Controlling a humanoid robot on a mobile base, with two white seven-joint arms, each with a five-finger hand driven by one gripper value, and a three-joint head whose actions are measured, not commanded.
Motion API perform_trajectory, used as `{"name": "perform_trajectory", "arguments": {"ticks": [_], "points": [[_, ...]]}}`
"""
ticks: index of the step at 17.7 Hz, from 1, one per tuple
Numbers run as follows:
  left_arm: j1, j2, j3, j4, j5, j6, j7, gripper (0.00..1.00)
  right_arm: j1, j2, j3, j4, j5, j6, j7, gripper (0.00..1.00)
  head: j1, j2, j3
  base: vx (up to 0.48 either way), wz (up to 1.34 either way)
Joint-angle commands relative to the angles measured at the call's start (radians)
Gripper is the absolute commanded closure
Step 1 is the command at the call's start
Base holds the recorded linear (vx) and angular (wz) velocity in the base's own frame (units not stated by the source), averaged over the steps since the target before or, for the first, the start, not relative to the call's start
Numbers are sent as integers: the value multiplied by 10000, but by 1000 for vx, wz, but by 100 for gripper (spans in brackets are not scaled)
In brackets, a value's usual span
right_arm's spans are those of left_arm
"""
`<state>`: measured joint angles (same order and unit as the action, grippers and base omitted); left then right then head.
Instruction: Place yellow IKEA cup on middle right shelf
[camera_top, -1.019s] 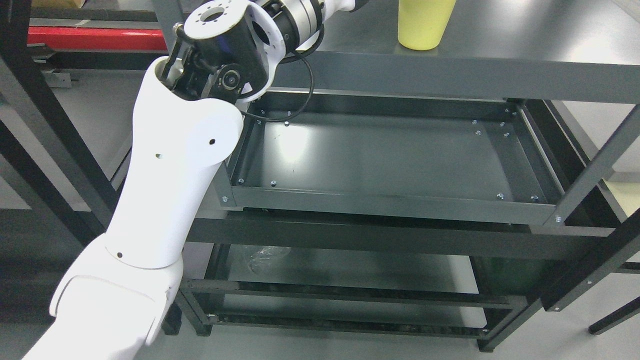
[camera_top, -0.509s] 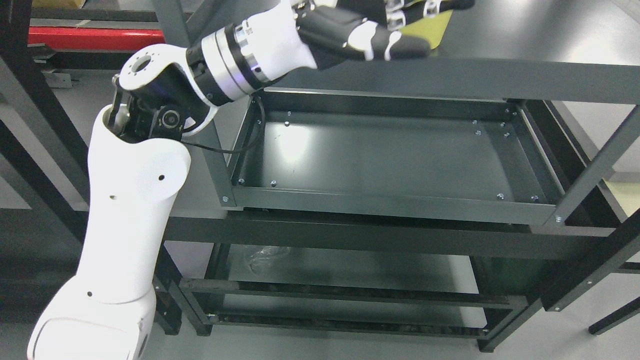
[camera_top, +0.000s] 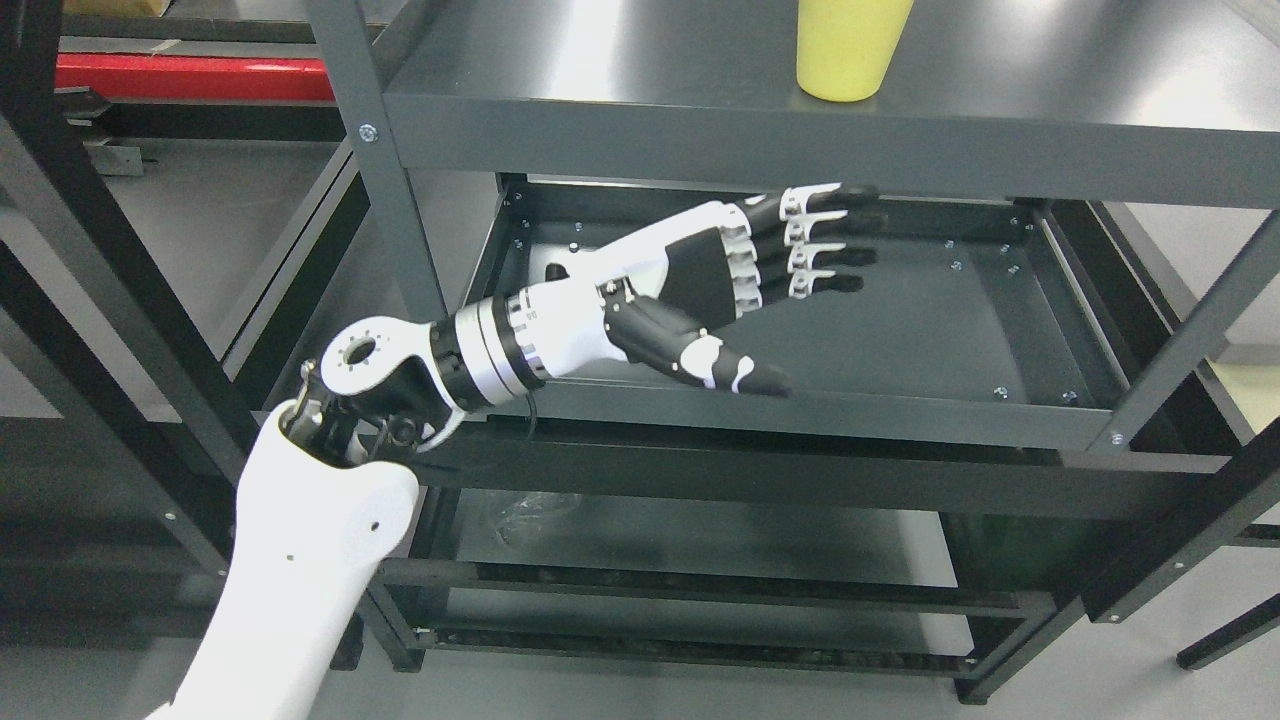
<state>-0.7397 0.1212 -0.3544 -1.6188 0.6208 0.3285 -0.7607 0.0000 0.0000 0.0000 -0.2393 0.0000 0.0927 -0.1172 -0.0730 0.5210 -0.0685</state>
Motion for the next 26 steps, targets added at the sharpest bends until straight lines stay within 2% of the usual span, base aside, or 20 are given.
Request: {"name": "perform_trajectory", "arguments": {"ticks": [1,4,6,10,13,18,26], "points": [[2117,-1025,-936,1244,-2797,-1486,730,1,138,-175,169,0,-245,8,7,1,0,0,0,0,0],[2548,-1037,-598,2073,-4654,-2256,3898,1,138,-175,169,0,-245,8,7,1,0,0,0,0,0],[2610,-1037,-613,2350,-5164,-2700,5911,1,138,-175,169,0,-245,8,7,1,0,0,0,0,0],[2565,-1037,366,2428,-5272,-3224,6487,1,138,-175,169,0,-245,8,7,1,0,0,0,0,0],[2549,-1037,553,2351,-5671,-3224,8139,1,138,-175,169,0,-245,8,7,1,0,0,0,0,0],[2351,-1037,782,1662,-5656,-3040,8175,1,138,-175,169,0,-245,8,7,1,0,0,0,0,0],[2350,-1037,952,1707,-5641,-2595,7991,1,138,-175,169,0,-245,8,7,1,0,0,0,0,0]]}}
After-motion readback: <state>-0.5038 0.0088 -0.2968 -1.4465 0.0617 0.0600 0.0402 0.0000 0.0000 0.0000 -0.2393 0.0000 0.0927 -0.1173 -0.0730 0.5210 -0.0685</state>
